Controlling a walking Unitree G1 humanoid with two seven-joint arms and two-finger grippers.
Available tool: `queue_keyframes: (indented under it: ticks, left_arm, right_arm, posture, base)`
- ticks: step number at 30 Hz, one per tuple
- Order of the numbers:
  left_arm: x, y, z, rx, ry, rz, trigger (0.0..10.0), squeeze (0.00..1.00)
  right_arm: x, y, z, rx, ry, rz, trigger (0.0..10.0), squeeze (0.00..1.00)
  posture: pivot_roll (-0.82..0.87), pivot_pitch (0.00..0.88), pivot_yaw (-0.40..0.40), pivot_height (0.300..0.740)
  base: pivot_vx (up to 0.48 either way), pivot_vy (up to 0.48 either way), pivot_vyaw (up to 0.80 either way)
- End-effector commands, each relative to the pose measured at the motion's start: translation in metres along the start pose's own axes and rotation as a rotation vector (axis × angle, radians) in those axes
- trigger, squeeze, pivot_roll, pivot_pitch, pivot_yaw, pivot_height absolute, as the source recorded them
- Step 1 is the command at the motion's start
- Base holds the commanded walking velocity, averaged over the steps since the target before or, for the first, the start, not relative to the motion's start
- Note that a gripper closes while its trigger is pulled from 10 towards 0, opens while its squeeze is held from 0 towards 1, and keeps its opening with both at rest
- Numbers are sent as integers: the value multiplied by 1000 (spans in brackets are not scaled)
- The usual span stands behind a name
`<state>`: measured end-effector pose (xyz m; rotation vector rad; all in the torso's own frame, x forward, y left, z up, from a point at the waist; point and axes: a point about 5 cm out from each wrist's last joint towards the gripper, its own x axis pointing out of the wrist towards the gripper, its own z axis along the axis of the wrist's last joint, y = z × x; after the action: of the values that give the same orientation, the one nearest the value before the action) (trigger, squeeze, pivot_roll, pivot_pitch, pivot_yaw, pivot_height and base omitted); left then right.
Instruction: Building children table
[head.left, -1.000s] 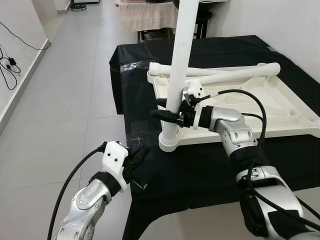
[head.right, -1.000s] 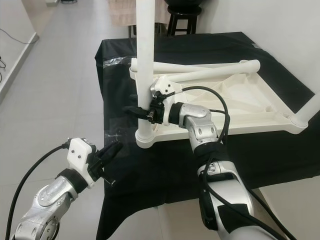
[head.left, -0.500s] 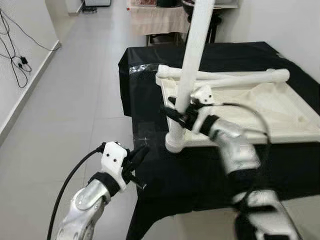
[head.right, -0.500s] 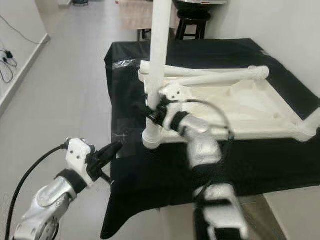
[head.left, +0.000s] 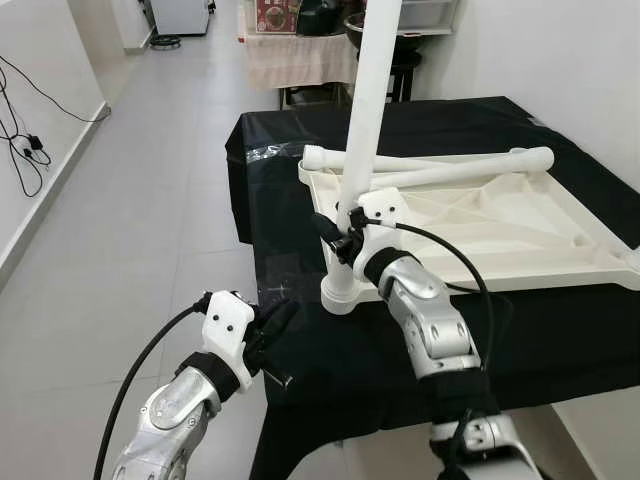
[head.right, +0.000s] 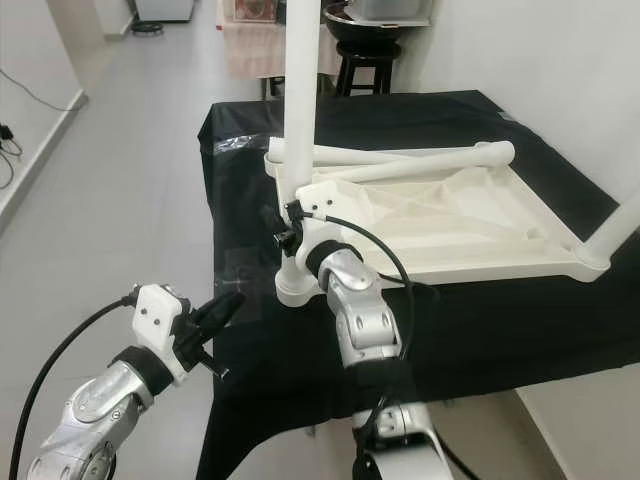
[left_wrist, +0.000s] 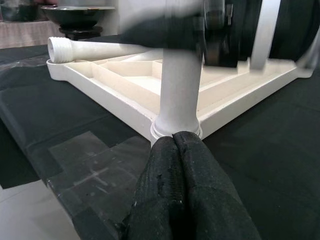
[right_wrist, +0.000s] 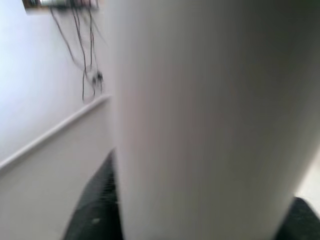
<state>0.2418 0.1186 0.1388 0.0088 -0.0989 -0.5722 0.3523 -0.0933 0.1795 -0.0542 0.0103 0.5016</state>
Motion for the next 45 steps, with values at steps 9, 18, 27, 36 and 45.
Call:
queue_keyframes:
  ticks: [9,18,27,36,45]
  left_arm:
    - [0,-1,-6,-8,17,-3,10000,0]
    - [0,-2,-7,-4,19,1,10000,0]
    - [0,-3,-8,-6,20,-2,10000,0]
    - [-2,-1,-7,-4,21,-1,10000,0]
    - [-4,1,-7,-1,31,-9,10000,0]
  right_arm:
    - [1,-4,18,-74,-38,536,10000,0]
    - [4,-5,16,-77,-11,735,9255,0]
    - [-6,-21,5,-24,-22,733,0,0]
    - [-17,-42,-21,-78,77,372,0,0]
    - [-44,-20,-36,-23,138,-215,0,0]
  posture:
    - [10,57,-57,740]
    - [25,49,-60,740]
    - [26,44,-57,740]
    - [30,53,-53,740]
    - [15,63,-26,740]
  base:
    - [0,0,0]
    - [0,0,0]
    - [0,0,0]
    - [0,0,0]
    - [0,0,0]
